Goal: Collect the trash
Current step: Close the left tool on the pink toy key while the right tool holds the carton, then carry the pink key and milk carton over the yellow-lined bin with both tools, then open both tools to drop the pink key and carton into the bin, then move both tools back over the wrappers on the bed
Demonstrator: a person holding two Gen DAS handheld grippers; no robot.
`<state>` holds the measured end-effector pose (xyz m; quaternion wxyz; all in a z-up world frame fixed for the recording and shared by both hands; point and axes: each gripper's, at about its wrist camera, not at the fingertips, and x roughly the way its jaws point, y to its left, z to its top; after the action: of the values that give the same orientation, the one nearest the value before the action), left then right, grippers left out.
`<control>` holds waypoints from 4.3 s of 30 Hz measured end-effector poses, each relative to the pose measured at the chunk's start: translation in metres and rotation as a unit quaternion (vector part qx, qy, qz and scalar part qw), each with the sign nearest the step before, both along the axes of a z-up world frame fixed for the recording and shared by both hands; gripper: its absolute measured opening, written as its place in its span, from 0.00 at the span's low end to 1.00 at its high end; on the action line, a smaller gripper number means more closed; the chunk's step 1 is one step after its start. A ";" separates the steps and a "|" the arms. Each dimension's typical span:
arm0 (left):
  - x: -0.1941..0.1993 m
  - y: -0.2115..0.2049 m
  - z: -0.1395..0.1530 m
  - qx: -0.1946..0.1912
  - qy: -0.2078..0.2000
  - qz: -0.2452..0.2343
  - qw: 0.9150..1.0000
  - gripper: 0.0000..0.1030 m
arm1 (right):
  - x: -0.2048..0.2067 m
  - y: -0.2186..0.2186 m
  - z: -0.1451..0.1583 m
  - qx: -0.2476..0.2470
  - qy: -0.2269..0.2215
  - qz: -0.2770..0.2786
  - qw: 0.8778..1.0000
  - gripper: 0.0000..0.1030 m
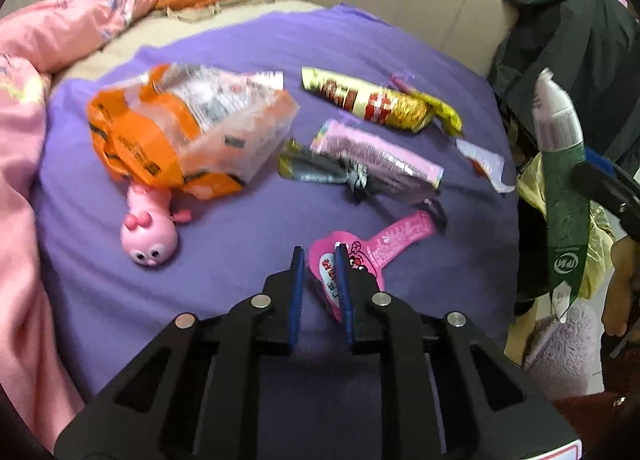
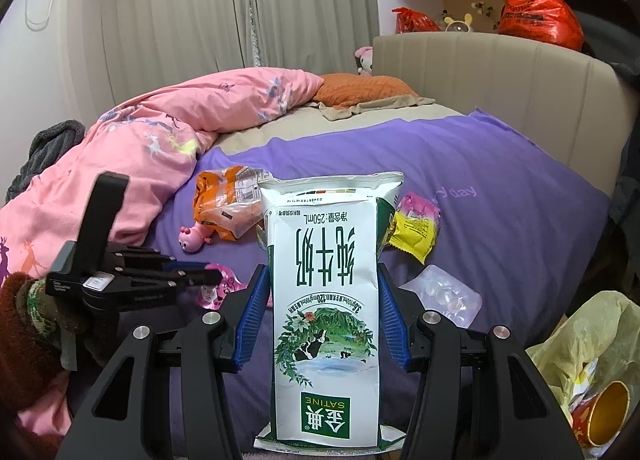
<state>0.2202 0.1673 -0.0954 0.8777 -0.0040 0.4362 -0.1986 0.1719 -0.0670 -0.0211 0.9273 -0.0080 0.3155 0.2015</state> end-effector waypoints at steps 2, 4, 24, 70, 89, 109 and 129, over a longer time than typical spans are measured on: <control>-0.004 0.000 0.010 -0.001 -0.017 0.005 1.000 0.14 | 0.000 0.000 0.000 0.000 -0.001 0.000 1.000 0.48; -0.006 0.000 0.018 0.001 -0.028 0.010 1.000 0.14 | -0.001 -0.001 0.002 0.001 -0.003 -0.001 1.000 0.48; -0.065 -0.073 0.186 0.029 -0.231 0.026 0.972 0.14 | -0.061 -0.093 0.092 0.018 -0.153 -0.052 0.987 0.48; -0.050 -0.363 0.030 0.034 -0.030 -0.217 0.975 0.14 | -0.069 -0.304 -0.045 0.103 0.002 -0.202 0.974 0.48; -0.034 -0.362 0.036 -0.011 0.003 -0.206 0.979 0.14 | -0.084 -0.290 -0.042 0.043 0.006 -0.204 0.978 0.47; -0.050 -0.321 0.068 -0.046 -0.047 -0.170 0.983 0.54 | -0.093 -0.281 -0.016 0.033 -0.002 -0.200 0.979 0.61; -0.048 -0.113 0.102 -0.039 -0.110 -0.009 0.993 0.54 | -0.091 -0.167 0.047 0.009 -0.022 -0.150 0.988 0.63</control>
<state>0.1726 0.0541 0.0062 0.9177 -0.0123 0.3293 -0.2220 0.0813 -0.2336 0.0257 0.9537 0.0439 0.2908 0.0624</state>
